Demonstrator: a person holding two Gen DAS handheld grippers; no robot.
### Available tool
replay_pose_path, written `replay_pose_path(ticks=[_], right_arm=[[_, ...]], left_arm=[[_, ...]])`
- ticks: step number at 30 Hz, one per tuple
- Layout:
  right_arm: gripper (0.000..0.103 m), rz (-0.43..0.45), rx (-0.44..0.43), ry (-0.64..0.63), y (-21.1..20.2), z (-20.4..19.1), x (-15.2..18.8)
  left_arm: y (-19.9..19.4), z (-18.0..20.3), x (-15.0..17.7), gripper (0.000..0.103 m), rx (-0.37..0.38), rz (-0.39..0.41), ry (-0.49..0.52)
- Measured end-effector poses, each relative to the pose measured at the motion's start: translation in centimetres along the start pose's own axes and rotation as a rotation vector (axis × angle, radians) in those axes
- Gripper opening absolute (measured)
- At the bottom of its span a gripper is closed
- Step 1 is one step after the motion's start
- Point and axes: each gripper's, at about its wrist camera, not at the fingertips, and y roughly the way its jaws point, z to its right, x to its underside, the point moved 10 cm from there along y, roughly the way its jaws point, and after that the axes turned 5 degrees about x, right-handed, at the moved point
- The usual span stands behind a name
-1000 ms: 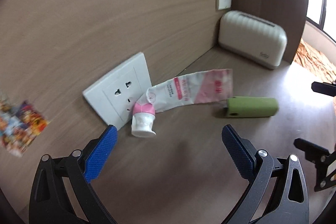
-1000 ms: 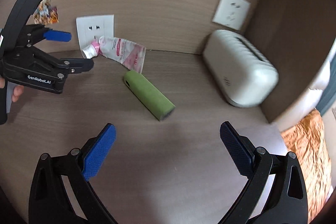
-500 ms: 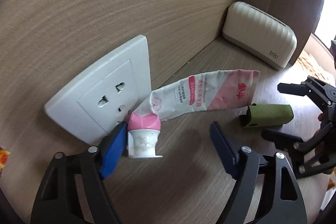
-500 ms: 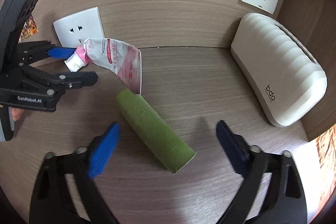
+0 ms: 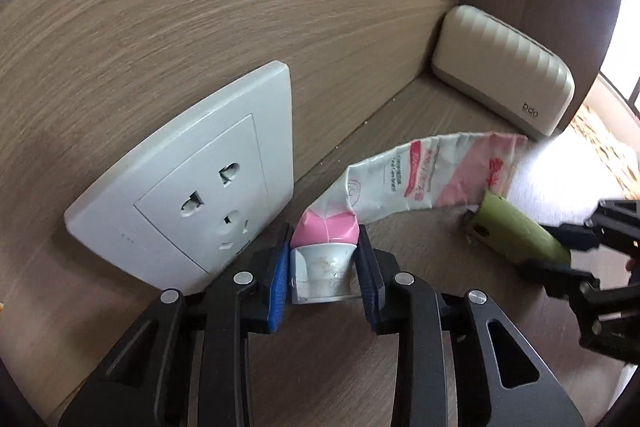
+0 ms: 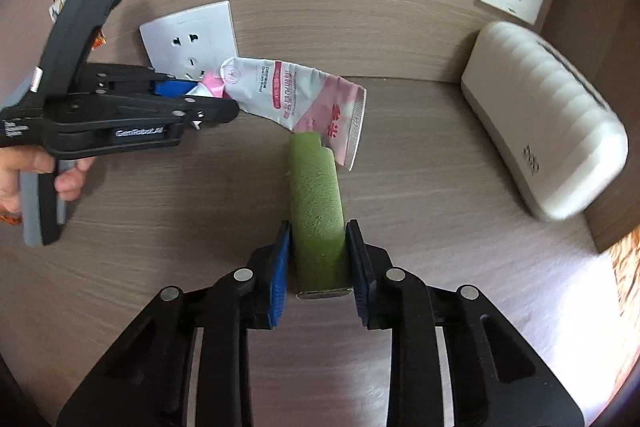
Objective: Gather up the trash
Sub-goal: 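Grasp pink-and-white tube with left tool while right grasps green cylinder, then carry tube and green cylinder over the bin and open both tools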
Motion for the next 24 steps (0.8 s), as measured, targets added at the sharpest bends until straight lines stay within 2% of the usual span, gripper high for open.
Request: replay_pose_path(ticks=[2, 7, 11, 15, 19, 24], right_arm=[[0.028, 0.001, 0.009, 0.009, -0.3, 0.1, 0.4], [0.027, 0.021, 0.043, 0.04, -2.1, 0.5, 1.1], [0.027, 0.046, 0.066, 0.081, -4.6, 1.0, 1.7], [0.027, 0.061, 0.082, 0.117, -7.0, 1.6, 2.7], [0.027, 0.07, 0.105, 0.153, -9.4, 2.9, 4.8], [0.027, 0.073, 0.15, 0.225, -12.8, 4.4, 8.3]], left_arm=[[0.0, 0.3, 0.0, 0.03, -0.012, -0.001, 0.012], [-1.0, 1.7, 0.3, 0.029, 0.014, 0.005, -0.012], [-3.0, 3.1, 0.9, 0.029, 0.038, 0.015, -0.05], [-5.0, 4.2, 1.5, 0.029, 0.026, 0.022, -0.061], [-6.6, 5.3, 2.3, 0.029, -0.016, 0.01, -0.045], [-8.8, 8.7, 3.1, 0.029, 0.001, 0.004, -0.002]])
